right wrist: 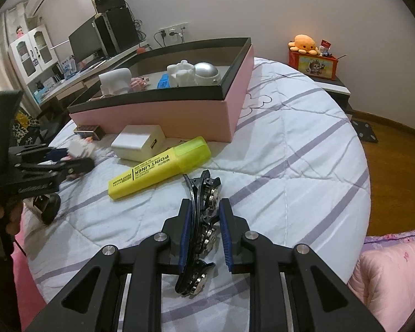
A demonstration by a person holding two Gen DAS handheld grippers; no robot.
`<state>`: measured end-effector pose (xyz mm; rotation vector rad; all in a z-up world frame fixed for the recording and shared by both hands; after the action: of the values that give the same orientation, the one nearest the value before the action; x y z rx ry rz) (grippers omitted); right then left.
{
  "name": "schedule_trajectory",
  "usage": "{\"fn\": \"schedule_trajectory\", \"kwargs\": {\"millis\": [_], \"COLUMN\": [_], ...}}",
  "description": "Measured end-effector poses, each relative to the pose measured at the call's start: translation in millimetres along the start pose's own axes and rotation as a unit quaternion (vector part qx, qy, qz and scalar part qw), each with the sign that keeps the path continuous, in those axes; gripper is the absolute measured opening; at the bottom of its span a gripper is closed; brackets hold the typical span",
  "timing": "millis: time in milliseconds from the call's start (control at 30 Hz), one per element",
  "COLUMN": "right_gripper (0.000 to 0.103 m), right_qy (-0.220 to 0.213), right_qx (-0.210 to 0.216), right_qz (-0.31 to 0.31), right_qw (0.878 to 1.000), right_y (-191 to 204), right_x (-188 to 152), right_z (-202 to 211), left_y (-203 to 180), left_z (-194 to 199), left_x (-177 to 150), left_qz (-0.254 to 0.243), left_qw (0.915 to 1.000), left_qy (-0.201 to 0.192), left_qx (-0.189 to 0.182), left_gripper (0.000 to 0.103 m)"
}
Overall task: Organize rigid objects
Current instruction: 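Grasp the pink-white block figure with the left gripper while the right holds the clip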
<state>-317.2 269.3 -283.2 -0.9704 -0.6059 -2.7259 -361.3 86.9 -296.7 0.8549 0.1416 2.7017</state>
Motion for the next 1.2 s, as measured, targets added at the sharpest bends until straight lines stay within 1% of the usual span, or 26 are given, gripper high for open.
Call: {"fn": "schedule_trajectory", "kwargs": {"millis": [100,233,300,333,367,400,433,467,500,533,567,633,700,800,867,900,967,1200], "right_gripper": [0.021,0.021,0.023,0.024,0.027,0.032,0.034,0.039,0.045,0.049,0.056,0.06,0.07,0.079,0.081,0.082,0.082,0.082], "right_qy": [0.003,0.001,-0.002,-0.005,-0.006,-0.008,-0.01,-0.011,-0.012,-0.014,-0.017,-0.019,-0.02,-0.019,-0.016,-0.017,-0.02,-0.026], "right_qx": [-0.008,-0.012,-0.012,-0.011,-0.009,-0.008,-0.005,-0.003,-0.003,-0.001,0.002,-0.002,-0.009,-0.02,-0.04,-0.043,-0.038,-0.03], "right_qz": [-0.001,-0.007,-0.012,-0.013,-0.014,-0.014,-0.011,-0.007,-0.003,0.003,0.012,0.024,0.035,0.059,0.078,0.077,0.071,0.078], "right_qw": [1.0,1.0,1.0,1.0,1.0,1.0,1.0,1.0,1.0,1.0,1.0,1.0,0.999,0.998,0.996,0.996,0.997,0.996], "right_y": [1,2,2,2,3,4,6,8,10,12,16,21,25,32,35,36,34,33], "right_x": [-4,-9,-11,-11,-12,-12,-12,-12,-12,-13,-13,-15,-15,-18,-20,-20,-20,-20], "right_z": [3,7,8,9,9,9,8,8,7,6,5,3,1,-3,-6,-6,-5,-3], "left_y": [7,17,20,21,22,23,24,24,25,26,26,28,31,35,34,33,32,32], "left_z": [7,9,9,9,8,8,7,7,6,4,3,1,-1,-5,-7,-8,-8,-8], "left_x": [-13,-21,-21,-21,-21,-21,-21,-21,-21,-22,-23,-24,-25,-27,-27,-26,-26,-26], "left_qz": [-0.004,-0.002,0.005,0.01,0.013,0.014,0.016,0.019,0.024,0.026,0.026,0.028,0.034,0.042,0.044,0.043,0.041,0.043], "left_qw": [1.0,0.9999,0.9999,0.9999,0.9999,0.9998,0.9997,0.9997,0.9995,0.9995,0.9994,0.9993,0.999,0.9984,0.9984,0.9985,0.9987,0.9987], "left_qy": [0.002,0.007,0.008,0.008,0.008,0.008,0.007,0.007,0.007,0.007,0.008,0.007,0.009,0.015,0.017,0.015,0.009,-0.01], "left_qx": [0.001,0.009,0.005,0.003,0.005,0.01,0.014,0.017,0.018,0.019,0.02,0.024,0.028,0.034,0.03,0.029,0.028,0.023], "left_gripper": [0.047,0.048,0.048,0.05,0.052,0.057,0.063,0.068,0.076,0.081,0.082,0.089,0.097,0.103,0.103,0.103,0.103,0.103]}}
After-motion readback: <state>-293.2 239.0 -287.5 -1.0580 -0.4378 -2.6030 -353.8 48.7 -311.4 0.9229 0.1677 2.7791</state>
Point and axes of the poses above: each gripper's, at about its wrist camera, not at the fingertips, and z roughly against the way its jaws point, y to its left, x to its top, the point moved 10 cm from there along -z, roughly the way its jaws point, and after that the axes turned 11 degrees about x, right-handed, at the moved point
